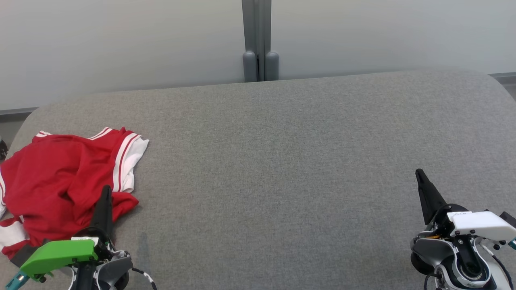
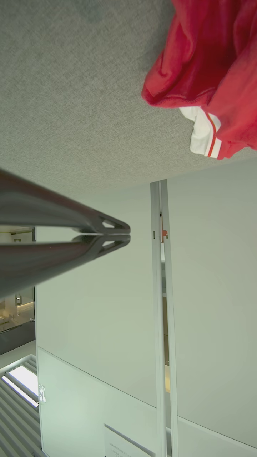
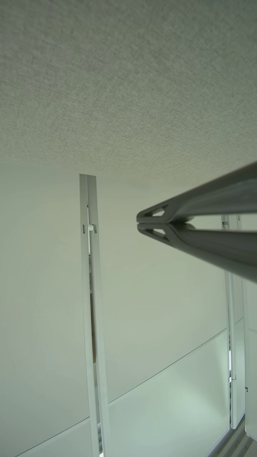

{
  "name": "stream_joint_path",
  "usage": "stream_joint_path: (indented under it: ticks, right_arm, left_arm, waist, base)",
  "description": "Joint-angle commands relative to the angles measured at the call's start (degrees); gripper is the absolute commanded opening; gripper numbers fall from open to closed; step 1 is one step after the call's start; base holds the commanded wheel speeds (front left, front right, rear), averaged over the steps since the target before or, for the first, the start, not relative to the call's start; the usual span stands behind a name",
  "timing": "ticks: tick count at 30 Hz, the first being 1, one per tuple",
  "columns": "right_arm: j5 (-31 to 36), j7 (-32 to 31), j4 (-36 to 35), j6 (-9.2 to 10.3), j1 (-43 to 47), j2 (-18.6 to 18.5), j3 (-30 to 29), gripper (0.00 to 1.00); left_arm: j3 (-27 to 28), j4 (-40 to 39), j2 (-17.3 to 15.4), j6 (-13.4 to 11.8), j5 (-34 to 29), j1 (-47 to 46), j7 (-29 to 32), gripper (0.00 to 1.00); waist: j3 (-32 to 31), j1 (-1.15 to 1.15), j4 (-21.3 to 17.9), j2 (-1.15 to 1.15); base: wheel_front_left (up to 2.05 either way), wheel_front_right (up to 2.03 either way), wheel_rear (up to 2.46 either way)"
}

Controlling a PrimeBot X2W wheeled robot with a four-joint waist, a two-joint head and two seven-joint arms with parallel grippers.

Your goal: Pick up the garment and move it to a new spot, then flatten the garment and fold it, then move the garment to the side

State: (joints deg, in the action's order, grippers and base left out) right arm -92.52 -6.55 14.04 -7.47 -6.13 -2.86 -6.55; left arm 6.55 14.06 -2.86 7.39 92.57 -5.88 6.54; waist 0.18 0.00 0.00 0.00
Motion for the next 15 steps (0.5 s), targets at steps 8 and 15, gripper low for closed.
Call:
stream_joint_path:
  ticks: [8, 15]
  right_arm:
    - [0.01, 0.11, 2.57, 0.02, 2.38, 0.66, 0.22, 1.0]
    - [3.9, 2.22, 1.85, 0.01, 2.21, 0.44, 1.98, 1.0]
  left_arm:
    - [-0.39, 2.65, 0.59, -0.14, 0.02, 2.15, -0.15, 1.0]
    - [-1.83, 1.18, 0.19, -0.12, -3.3, 2.12, -2.25, 1.0]
  waist:
    - [0.02, 0.0, 0.0, 0.0]
    - [0.09, 0.0, -0.06, 0.0]
  base:
    - [0.0, 0.0, 0.0]
    - [0.0, 0.0, 0.0]
